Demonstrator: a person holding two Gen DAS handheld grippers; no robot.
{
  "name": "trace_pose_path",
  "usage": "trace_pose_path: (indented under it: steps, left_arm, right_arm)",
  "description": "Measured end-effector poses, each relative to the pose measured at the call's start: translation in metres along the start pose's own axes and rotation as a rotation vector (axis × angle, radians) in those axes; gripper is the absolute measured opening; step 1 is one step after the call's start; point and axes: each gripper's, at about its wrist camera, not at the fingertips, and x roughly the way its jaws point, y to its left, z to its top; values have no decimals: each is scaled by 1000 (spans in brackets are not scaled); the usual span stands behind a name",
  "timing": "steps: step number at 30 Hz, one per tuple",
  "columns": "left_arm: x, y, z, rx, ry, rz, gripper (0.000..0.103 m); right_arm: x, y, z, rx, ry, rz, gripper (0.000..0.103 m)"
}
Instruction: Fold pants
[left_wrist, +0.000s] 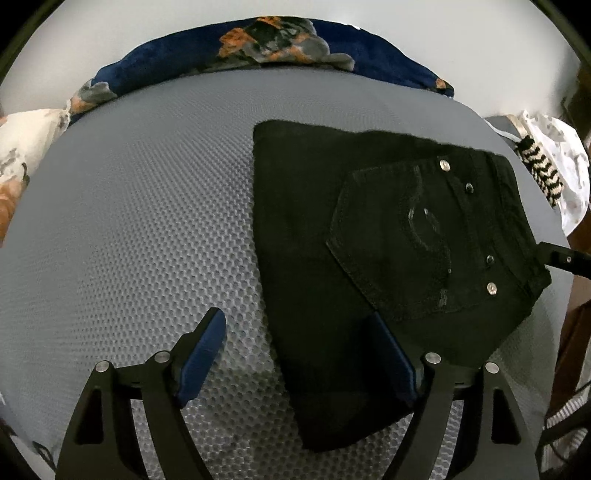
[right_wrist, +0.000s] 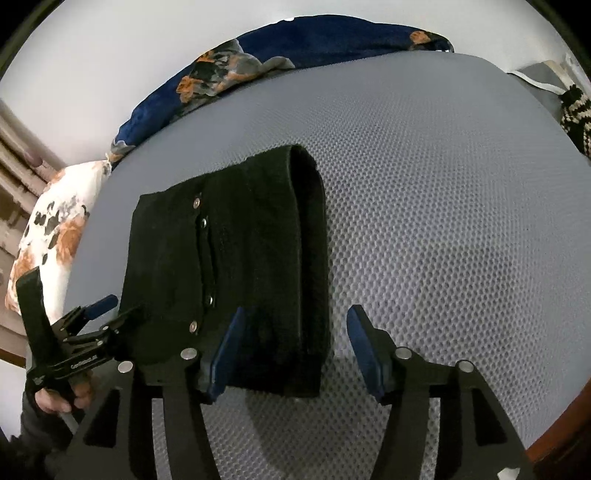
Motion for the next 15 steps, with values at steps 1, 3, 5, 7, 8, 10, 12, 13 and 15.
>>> trace_pose_path:
  steps: [1, 3, 5, 7, 8, 10, 12, 13, 15]
  left_arm:
    - [-1, 2, 1, -2, -3, 2, 80]
    - [-1, 5, 4, -3, -7, 7, 80]
    - [1, 7, 7, -10, -1, 12, 80]
    - [4, 8, 11, -28, 8, -1, 80]
    - [6, 10, 11, -39, 15, -6, 80]
    - [8, 12, 13, -43, 22, -14, 80]
    - [11, 13, 14, -38, 26, -11, 80]
    - [11, 13, 14, -38, 27, -15, 80]
    - [14, 15, 16, -45, 35, -34, 80]
  right_arm:
    - [-1, -1, 2, 4, -9, 5, 56]
    - [1, -2, 7, 4, -7, 6, 61]
    - [6, -2, 10, 3, 0, 18, 62]
    - [12, -3, 12, 11, 16, 33, 62]
    - [15, -4, 12, 23, 20, 44, 62]
    - [20, -6, 11, 38, 28, 64, 62]
    - [25, -8, 11, 47, 42, 71, 62]
    - [26, -9, 12, 47, 44, 77, 62]
    - [30, -13, 13, 55, 59, 93, 62]
